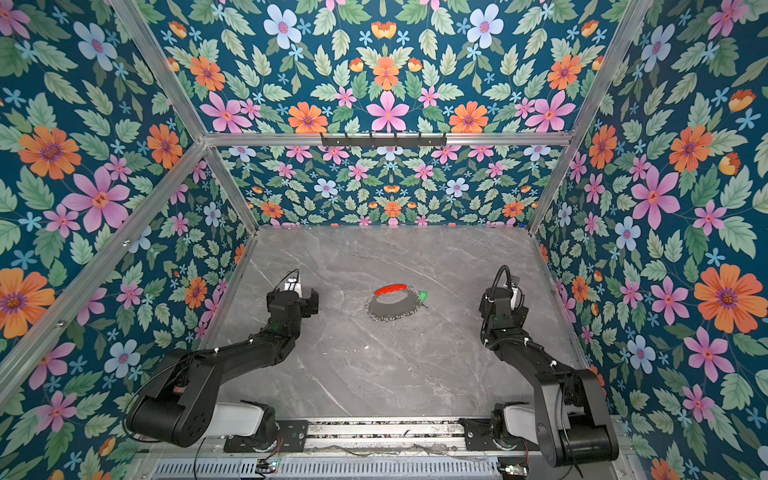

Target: Put the keys on the keyring

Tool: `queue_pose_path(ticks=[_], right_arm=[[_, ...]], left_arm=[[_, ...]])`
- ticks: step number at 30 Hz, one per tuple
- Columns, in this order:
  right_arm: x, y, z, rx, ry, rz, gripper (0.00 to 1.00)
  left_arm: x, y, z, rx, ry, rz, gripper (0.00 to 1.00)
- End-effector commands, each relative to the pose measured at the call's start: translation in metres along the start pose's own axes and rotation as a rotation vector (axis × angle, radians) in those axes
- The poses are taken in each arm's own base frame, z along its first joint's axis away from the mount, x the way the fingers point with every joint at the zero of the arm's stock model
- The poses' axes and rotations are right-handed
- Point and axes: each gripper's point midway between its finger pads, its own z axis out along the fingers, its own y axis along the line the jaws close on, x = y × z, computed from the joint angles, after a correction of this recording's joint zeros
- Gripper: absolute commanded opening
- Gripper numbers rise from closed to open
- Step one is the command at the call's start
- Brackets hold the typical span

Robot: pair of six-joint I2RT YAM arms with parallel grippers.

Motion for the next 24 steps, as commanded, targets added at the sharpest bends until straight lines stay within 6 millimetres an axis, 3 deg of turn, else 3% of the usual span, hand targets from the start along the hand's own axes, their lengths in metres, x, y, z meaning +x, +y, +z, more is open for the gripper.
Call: queue_pose_path(ticks=[1, 7, 10, 17, 24], right_arm=[[-0.018, 0.006, 0.007, 0.002, -0.074, 0.016, 0.89], [-0.025, 0.006, 0.012, 0.006, -0.129, -0.009, 0.92], [-0.026, 0.000, 0.012, -0.019, -0.207, 0.023, 0.93], [-0.022, 0.004, 0.007, -0.091, -0.211, 0.040, 0.97], [-0.008, 0.031, 0.006, -0.250, -0.215, -0.034, 0.98]], left_arm=[[-0.012, 0.012, 0.001, -0.030, -0.104, -0.065, 1.00], [-0.018, 0.020, 0.006, -0.029, -0.155, -0.054, 1.00], [-0.013, 0.027, 0.009, -0.029, -0.182, -0.079, 1.00], [-0.004, 0.049, 0.013, -0.035, -0.231, -0.193, 1.00], [0.002, 0.042, 0.020, 0.002, -0.177, -0.177, 1.00]])
